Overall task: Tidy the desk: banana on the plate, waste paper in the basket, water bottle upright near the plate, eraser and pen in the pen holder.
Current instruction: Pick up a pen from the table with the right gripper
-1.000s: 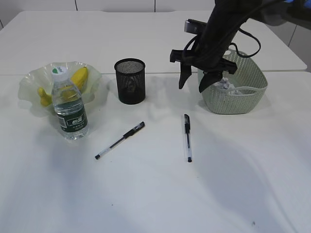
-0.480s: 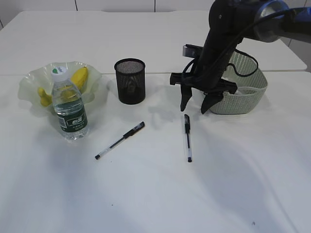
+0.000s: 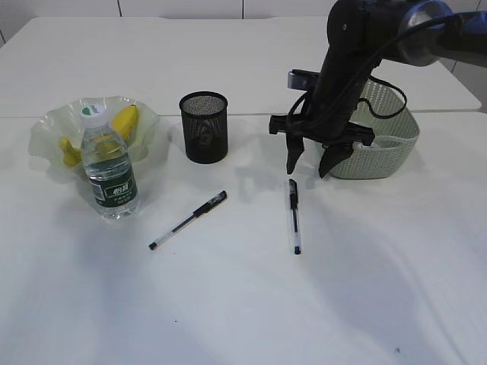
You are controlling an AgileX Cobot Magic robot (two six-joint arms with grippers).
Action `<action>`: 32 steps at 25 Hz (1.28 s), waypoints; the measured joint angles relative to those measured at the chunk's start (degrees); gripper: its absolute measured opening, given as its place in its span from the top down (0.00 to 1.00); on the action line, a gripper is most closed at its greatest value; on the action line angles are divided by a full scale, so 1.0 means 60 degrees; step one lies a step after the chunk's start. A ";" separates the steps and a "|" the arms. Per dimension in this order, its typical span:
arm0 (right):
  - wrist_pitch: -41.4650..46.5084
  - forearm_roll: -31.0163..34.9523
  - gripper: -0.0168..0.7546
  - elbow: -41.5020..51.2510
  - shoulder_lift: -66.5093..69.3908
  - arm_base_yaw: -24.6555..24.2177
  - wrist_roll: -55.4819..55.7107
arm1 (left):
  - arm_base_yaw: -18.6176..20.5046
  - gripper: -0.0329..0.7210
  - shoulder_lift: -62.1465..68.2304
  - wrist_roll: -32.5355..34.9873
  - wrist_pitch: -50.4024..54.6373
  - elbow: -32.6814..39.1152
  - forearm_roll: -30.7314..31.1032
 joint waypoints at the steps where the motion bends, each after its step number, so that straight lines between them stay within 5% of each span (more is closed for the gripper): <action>1: 0.0000 -0.0008 0.42 0.0000 0.0000 0.0000 0.0000 | 0.0000 0.68 0.0000 -0.0039 0.0000 0.0000 0.0000; 32: 0.0000 -0.0040 0.42 0.0000 0.0223 0.0000 -0.0057 | 0.0000 0.69 0.0000 -0.0242 0.0000 0.0000 0.0000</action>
